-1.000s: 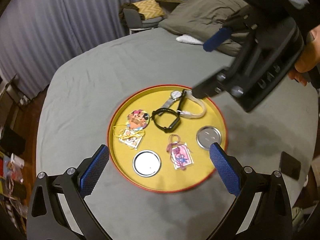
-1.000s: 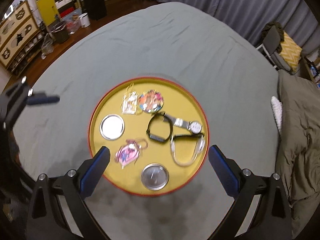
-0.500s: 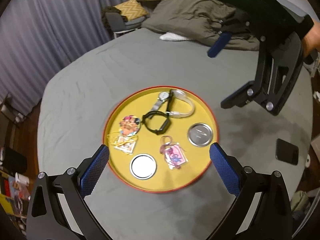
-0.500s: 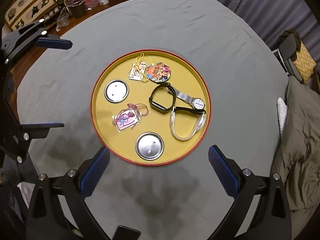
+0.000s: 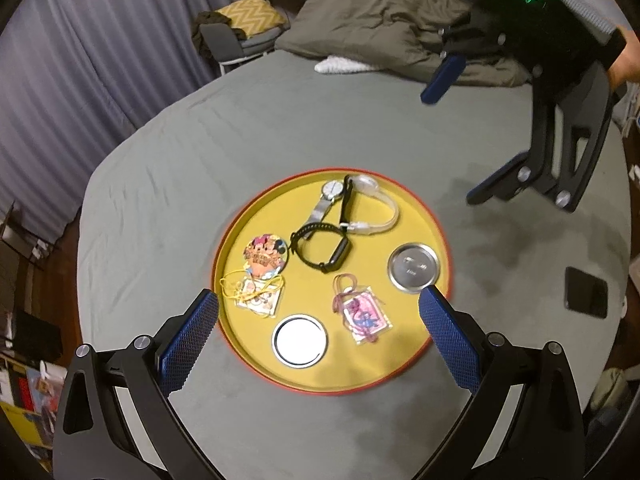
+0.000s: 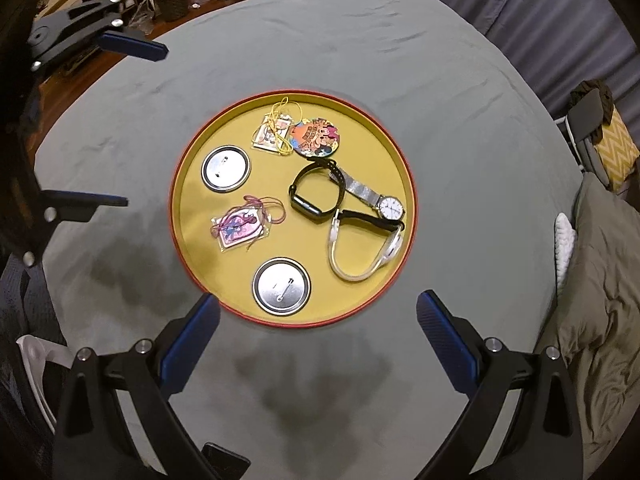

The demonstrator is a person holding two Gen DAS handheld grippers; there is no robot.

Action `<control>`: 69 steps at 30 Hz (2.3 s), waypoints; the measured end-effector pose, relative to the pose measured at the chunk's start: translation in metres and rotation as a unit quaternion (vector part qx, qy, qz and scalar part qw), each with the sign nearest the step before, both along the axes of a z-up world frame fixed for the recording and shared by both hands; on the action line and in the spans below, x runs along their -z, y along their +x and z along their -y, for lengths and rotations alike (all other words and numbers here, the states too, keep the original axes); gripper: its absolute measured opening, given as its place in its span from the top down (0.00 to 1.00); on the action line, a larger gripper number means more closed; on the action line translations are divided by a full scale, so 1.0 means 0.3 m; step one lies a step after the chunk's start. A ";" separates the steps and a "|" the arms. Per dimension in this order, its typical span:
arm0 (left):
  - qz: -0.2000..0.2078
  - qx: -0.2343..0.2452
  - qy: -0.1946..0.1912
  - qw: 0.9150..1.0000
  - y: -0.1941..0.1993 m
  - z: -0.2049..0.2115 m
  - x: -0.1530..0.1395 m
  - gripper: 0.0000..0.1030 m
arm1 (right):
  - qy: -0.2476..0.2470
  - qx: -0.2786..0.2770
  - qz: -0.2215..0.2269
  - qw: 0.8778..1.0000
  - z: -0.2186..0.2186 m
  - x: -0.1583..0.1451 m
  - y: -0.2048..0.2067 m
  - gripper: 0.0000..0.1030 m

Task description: Organize jewelry

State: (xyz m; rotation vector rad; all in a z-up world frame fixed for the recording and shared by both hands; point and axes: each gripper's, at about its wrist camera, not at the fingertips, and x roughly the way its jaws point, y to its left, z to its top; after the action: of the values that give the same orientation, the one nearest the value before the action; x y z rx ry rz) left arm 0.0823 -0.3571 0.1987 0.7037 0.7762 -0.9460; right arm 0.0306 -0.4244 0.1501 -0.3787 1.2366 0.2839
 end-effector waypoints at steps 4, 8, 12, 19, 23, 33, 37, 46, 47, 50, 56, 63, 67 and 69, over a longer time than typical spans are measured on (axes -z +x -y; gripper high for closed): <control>-0.009 -0.001 0.003 1.000 0.023 0.016 0.046 0.05 | 0.029 -0.001 0.013 0.999 0.015 -0.008 0.010 0.08; -0.017 0.003 0.009 1.000 0.043 0.036 0.094 0.05 | 0.031 -0.001 0.019 0.999 0.022 0.016 0.032 0.08; -0.023 0.008 0.017 1.000 0.064 0.043 0.135 0.05 | 0.027 -0.004 0.021 0.999 0.027 0.053 0.059 0.08; -0.043 -0.003 0.031 0.999 0.121 0.023 0.228 0.05 | 0.043 -0.004 0.022 0.999 0.023 0.132 0.120 0.08; -0.052 -0.005 0.043 0.998 0.140 0.015 0.285 0.05 | 0.037 -0.012 0.014 0.999 0.003 0.188 0.147 0.08; -0.066 -0.004 0.060 0.996 0.169 0.024 0.396 0.05 | 0.050 -0.012 0.001 0.999 -0.004 0.275 0.186 0.08; -0.073 -0.008 0.064 0.995 0.186 0.014 0.435 0.05 | 0.049 -0.012 -0.004 0.999 -0.006 0.314 0.197 0.08; -0.078 -0.008 0.082 0.994 0.202 -0.004 0.515 0.05 | 0.057 -0.009 -0.020 0.998 -0.007 0.399 0.238 0.08; -0.079 -0.008 0.086 0.993 0.204 -0.005 0.529 0.05 | 0.056 -0.009 -0.021 0.998 -0.008 0.407 0.241 0.08; -0.079 -0.009 0.093 0.992 0.209 -0.011 0.563 0.05 | 0.053 -0.008 -0.026 0.998 -0.010 0.437 0.256 0.08; -0.082 -0.009 0.098 0.992 0.221 -0.024 0.608 0.05 | 0.051 -0.001 -0.040 0.998 -0.012 0.500 0.279 0.08; -0.079 -0.006 0.107 0.991 0.235 -0.022 0.654 0.05 | 0.040 0.004 -0.044 0.998 -0.014 0.556 0.294 0.08; -0.090 -0.009 0.096 0.991 0.253 -0.016 0.666 0.05 | 0.041 0.010 -0.045 0.998 0.006 0.582 0.301 0.08; -0.097 -0.012 0.090 0.991 0.264 -0.014 0.671 0.05 | 0.040 0.009 -0.047 0.998 0.009 0.597 0.299 0.08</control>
State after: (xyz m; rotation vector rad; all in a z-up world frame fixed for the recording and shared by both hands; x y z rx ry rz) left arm 0.1614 -0.3528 -0.0025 0.7650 1.0499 -0.9390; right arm 0.1205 -0.4271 -0.0289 -0.2870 1.3160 0.3371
